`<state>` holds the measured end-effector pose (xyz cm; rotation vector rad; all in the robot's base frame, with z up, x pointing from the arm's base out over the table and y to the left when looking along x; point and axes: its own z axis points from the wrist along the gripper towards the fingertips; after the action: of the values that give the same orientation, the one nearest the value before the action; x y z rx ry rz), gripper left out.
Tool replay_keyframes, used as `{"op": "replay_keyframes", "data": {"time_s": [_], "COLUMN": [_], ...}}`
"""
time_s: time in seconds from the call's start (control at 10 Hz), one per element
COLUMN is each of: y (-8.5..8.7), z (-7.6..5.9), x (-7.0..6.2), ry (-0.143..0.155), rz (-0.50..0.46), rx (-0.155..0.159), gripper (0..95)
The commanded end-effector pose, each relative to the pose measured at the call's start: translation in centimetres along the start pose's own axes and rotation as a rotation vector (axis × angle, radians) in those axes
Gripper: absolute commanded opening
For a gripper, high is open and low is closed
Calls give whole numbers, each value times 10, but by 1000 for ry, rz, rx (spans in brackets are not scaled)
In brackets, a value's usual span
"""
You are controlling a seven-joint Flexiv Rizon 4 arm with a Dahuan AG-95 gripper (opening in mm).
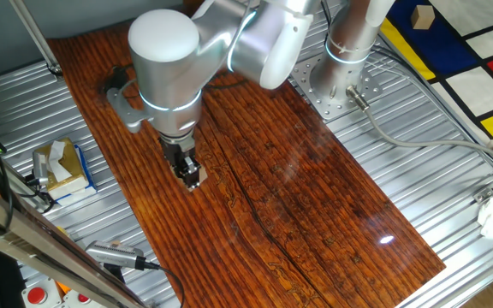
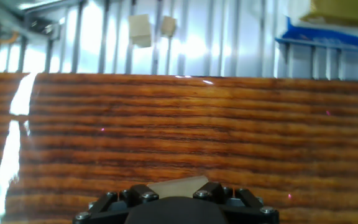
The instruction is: Pick up the small block on the left and move it to the right
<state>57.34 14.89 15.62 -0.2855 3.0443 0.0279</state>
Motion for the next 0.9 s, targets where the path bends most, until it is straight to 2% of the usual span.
{"op": "replay_keyframes", "data": {"time_s": [0.1, 0.6, 0.8, 0.9], "y": [0, 1, 8, 19], "z": [0, 0, 2, 2], "x": [0, 0, 4, 9], "ry": [-5, 1, -7, -16], "rz": [-35, -57, -34, 0], "rx": [-6, 2, 4, 6], "gripper": [0, 0, 0, 0]}}
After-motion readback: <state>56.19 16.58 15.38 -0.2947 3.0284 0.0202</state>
